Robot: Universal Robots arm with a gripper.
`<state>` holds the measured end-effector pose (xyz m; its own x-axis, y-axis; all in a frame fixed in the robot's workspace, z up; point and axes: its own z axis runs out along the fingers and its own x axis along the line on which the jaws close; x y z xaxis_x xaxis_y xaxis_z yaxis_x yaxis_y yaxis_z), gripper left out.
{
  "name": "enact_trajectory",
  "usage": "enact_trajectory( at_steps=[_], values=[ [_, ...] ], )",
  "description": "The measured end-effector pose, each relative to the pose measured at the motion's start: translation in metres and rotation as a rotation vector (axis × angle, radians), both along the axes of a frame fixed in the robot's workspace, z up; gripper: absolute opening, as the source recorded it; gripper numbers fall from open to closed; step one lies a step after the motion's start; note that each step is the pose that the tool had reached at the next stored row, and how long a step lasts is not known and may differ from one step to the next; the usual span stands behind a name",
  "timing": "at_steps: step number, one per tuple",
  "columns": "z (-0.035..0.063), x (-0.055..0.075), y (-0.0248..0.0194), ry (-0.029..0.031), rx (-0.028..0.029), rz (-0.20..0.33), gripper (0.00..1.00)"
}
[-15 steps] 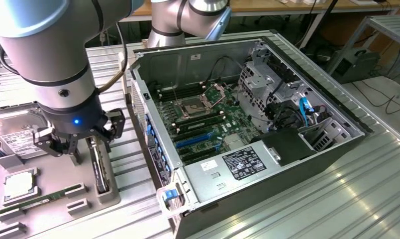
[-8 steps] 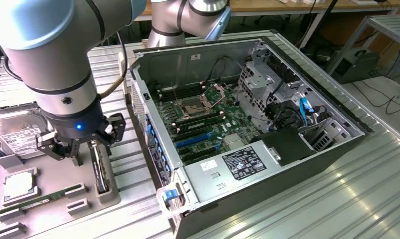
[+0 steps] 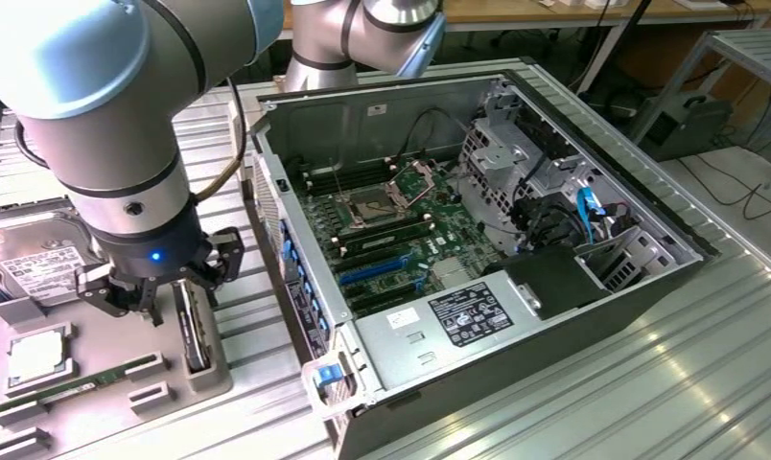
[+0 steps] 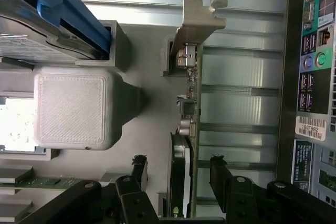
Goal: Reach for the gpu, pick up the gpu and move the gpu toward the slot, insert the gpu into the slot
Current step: 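Pick up the gpu and move the gpu toward the slot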
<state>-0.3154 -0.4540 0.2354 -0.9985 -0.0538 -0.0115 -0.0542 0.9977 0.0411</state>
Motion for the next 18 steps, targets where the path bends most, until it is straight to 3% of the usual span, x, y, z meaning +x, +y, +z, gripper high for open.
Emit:
enact_trajectory(
  at_steps=[10,13,18],
  values=[
    [-0.0009,0.0000,-0.0001,0.0002,-0.0002,-0.003,0.60],
    [-0.0010,0.0000,-0.0001,0.0002,-0.0002,-0.003,0.52],
    [-0.0010,0.0000,-0.0001,0.0003,-0.0003,-0.003,0.28]
  ],
)
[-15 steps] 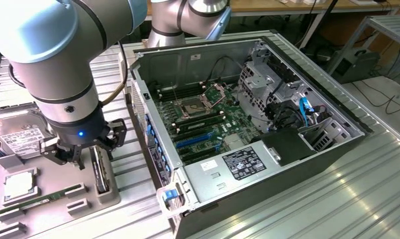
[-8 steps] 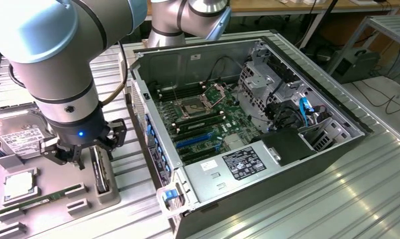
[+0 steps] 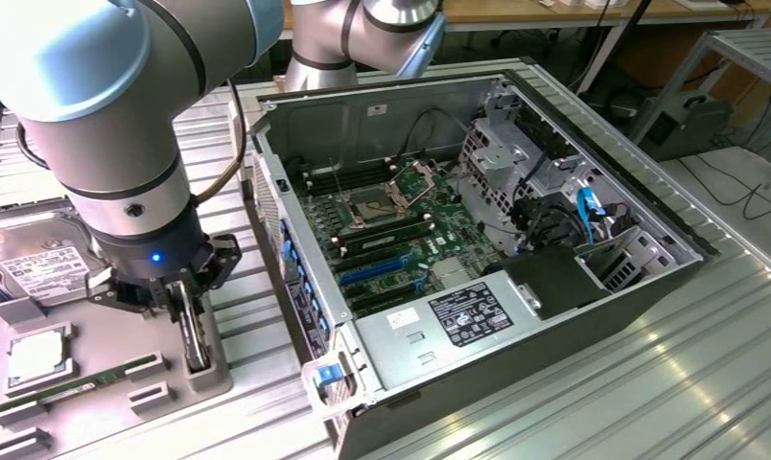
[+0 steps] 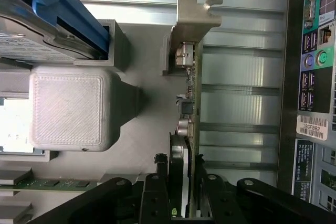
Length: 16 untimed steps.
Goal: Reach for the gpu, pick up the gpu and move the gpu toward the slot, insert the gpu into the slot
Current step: 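Pick up the gpu and move the gpu toward the slot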
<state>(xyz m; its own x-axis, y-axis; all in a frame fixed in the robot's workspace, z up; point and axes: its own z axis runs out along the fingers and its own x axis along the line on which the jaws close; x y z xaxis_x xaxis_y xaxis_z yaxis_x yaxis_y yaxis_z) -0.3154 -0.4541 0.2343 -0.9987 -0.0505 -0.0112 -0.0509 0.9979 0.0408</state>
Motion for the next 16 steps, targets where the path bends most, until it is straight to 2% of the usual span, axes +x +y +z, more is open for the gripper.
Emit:
enact_trajectory(
  at_steps=[9,16],
  values=[
    [0.0007,0.000,0.0000,-0.0005,0.0005,0.000,0.27],
    [0.0305,0.000,0.0001,-0.0001,0.0001,0.000,0.27]
  ],
)
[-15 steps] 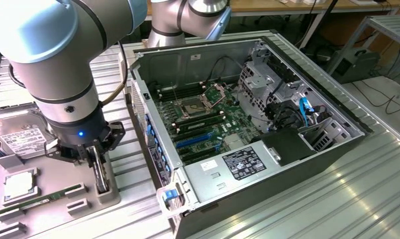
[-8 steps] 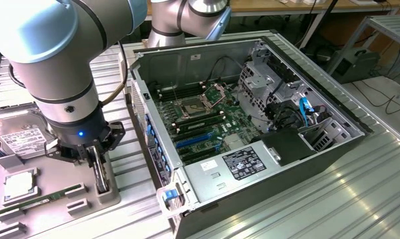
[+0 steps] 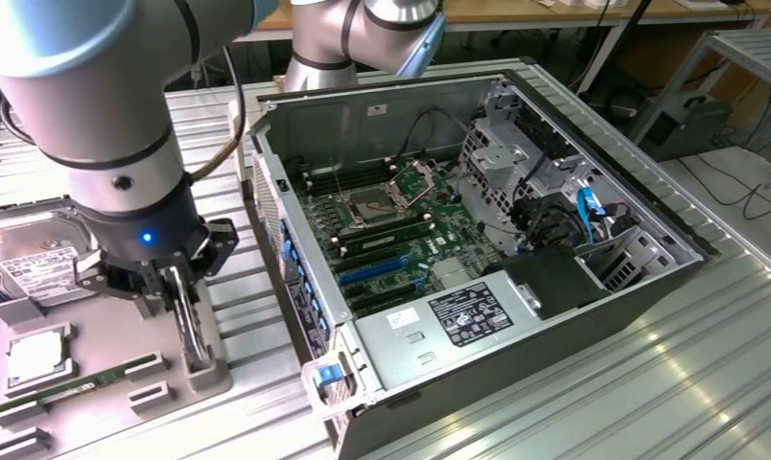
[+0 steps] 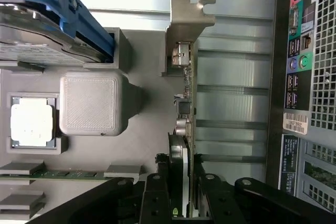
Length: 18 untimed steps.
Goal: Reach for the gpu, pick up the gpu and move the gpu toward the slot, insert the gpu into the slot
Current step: 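Pick up the gpu and move the gpu toward the slot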
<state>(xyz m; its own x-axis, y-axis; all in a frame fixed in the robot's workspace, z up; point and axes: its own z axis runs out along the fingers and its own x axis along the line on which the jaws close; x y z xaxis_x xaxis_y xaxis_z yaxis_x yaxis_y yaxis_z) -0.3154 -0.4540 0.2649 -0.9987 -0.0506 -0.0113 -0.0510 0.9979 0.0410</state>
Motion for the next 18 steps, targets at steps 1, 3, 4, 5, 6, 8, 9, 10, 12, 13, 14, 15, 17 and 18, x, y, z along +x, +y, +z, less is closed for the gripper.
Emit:
enact_trajectory(
  at_steps=[1,3,4,5,6,8,9,10,12,13,14,15,17,18],
  values=[
    [0.0046,0.000,0.0000,0.0000,0.0000,0.000,0.27],
    [0.0137,0.000,0.0000,-0.0001,0.0000,0.000,0.27],
    [0.0184,0.000,0.0000,0.0000,-0.0001,0.000,0.27],
    [0.0229,0.000,0.0001,0.0000,0.0000,0.000,0.27],
    [0.0275,0.000,0.0001,0.0000,0.0000,0.000,0.27],
    [0.0366,0.000,0.0001,-0.0001,0.0000,0.000,0.27],
    [0.0415,0.000,0.0001,0.0000,0.0000,0.000,0.27],
    [0.0480,0.000,0.0001,-0.0001,0.0001,0.000,0.27],
    [0.0569,0.000,0.0001,0.0000,-0.0001,0.000,0.27],
    [0.0618,0.000,0.0001,0.0000,0.0000,0.000,0.27],
    [0.0665,0.000,0.0001,0.0000,-0.0001,0.000,0.27],
    [0.0708,0.000,0.0001,-0.0001,0.0001,0.000,0.27],
    [0.0800,0.000,0.0000,0.0000,-0.0001,0.000,0.27],
    [0.0844,0.000,0.0001,0.0000,0.0001,0.000,0.27]
  ],
)
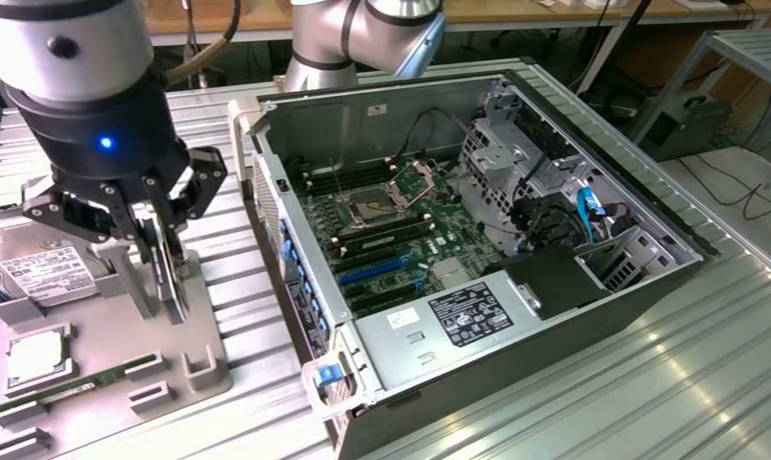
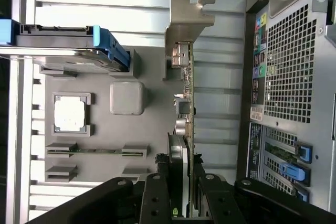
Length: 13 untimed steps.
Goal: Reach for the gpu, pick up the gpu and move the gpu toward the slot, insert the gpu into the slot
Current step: 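Pick up the gpu and move the gpu toward the slot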
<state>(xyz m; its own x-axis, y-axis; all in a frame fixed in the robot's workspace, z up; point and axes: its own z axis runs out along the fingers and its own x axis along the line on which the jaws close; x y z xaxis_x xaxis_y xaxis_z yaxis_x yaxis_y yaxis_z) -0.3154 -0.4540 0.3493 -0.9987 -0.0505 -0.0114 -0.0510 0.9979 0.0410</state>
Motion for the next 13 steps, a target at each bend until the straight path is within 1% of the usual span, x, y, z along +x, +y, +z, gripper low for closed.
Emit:
enact_trajectory(
  at_steps=[13],
  values=[
    [0.0594,0.000,0.0000,0.0001,-0.0003,0.000,0.27]
  ],
)
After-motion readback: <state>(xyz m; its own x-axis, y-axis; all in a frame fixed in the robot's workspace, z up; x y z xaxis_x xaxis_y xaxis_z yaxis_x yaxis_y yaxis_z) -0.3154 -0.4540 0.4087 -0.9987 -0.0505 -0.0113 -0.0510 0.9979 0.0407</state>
